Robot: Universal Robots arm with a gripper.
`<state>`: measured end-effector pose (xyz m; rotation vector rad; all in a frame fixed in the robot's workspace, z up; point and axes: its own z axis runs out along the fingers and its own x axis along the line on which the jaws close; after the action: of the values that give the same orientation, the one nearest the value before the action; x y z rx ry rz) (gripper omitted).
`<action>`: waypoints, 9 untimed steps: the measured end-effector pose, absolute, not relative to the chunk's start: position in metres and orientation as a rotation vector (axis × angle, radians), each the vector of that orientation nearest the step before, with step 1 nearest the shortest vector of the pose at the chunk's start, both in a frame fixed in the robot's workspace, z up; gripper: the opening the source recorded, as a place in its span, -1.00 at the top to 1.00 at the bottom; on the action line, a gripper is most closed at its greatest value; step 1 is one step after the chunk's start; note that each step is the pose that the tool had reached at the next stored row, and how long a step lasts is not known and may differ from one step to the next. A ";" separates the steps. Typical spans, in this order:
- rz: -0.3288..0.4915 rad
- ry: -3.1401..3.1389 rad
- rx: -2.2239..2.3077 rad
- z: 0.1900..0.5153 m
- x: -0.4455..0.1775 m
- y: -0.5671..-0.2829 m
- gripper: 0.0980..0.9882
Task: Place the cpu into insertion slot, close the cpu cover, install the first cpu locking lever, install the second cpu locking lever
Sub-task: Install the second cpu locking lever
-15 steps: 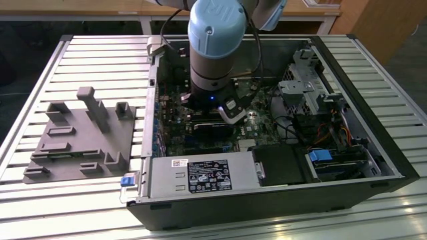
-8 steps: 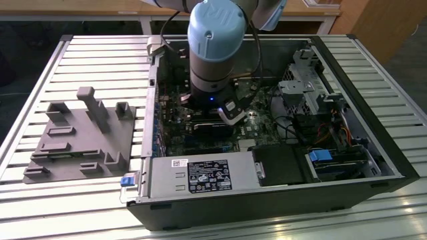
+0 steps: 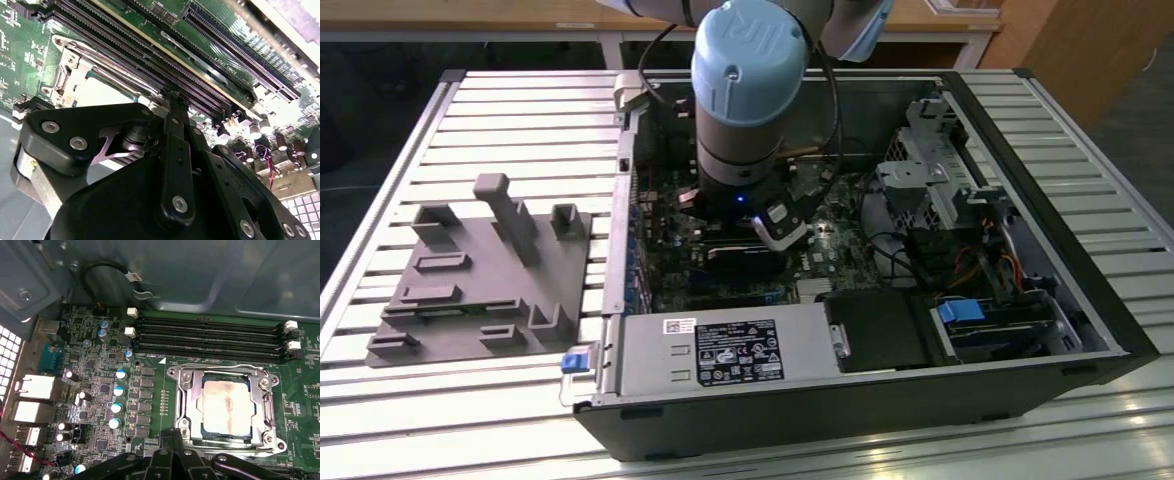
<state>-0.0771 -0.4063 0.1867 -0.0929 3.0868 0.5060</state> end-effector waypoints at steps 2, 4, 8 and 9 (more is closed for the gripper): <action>0.506 3.087 -0.093 0.187 -0.077 -0.406 0.98; 0.506 3.087 -0.093 0.187 -0.077 -0.406 0.98; 0.509 3.086 -0.093 0.191 -0.077 -0.406 0.98; 0.511 3.086 -0.093 0.193 -0.077 -0.406 0.98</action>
<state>-0.0775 -0.4062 0.1933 -0.0926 3.0856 0.5109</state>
